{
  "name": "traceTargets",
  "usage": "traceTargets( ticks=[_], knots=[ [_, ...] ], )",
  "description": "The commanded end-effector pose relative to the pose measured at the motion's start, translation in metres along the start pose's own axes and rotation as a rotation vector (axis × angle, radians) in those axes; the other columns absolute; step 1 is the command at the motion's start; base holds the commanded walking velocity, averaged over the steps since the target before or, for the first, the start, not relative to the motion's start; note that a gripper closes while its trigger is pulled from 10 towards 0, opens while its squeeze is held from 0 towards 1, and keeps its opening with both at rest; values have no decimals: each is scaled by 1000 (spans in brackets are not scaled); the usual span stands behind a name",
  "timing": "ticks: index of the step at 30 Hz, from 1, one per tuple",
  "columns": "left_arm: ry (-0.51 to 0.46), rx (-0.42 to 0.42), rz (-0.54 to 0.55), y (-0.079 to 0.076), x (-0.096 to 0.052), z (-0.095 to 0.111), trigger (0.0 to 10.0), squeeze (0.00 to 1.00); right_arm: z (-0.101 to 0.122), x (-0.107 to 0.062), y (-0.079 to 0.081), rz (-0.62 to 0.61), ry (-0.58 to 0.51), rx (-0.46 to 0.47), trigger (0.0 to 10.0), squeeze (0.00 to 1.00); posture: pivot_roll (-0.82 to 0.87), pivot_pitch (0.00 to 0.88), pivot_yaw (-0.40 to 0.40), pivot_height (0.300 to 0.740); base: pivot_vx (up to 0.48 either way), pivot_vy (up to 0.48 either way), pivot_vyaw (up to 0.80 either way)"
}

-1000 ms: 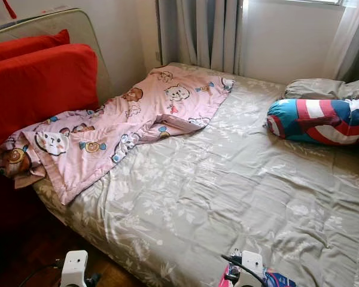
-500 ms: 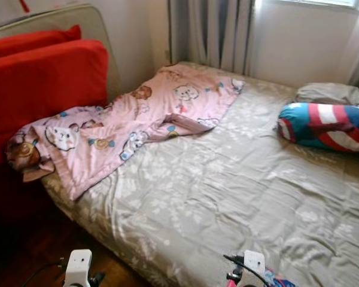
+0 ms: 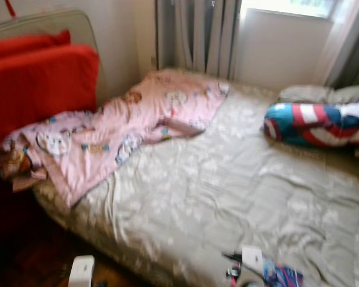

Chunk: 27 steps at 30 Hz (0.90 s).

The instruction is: Clean up the room

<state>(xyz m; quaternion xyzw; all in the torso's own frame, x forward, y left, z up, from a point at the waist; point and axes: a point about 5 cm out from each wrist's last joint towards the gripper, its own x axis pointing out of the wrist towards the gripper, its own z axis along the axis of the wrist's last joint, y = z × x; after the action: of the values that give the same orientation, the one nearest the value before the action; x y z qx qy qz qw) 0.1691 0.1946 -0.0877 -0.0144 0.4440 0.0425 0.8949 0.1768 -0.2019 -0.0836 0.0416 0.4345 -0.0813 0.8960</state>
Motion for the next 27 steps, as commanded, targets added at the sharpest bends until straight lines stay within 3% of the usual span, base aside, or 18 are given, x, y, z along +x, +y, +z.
traceTargets(
  ticks=[1,19,27],
  knots=[
    [13,-5,22,10,-2,-4,10000,0,3,1,6,11,-5,2,10000,0,-13,0,-23,740,0,285,0],
    [14,9,34,23,-2,2,10000,0,-1,1,9,6,7,32,10000,0,-17,0,7,740,0,287,0],
    [10,12,32,22,-2,2,10000,0,-1,1,12,15,6,29,10000,0,-15,0,10,740,0,294,0]
  ],
)
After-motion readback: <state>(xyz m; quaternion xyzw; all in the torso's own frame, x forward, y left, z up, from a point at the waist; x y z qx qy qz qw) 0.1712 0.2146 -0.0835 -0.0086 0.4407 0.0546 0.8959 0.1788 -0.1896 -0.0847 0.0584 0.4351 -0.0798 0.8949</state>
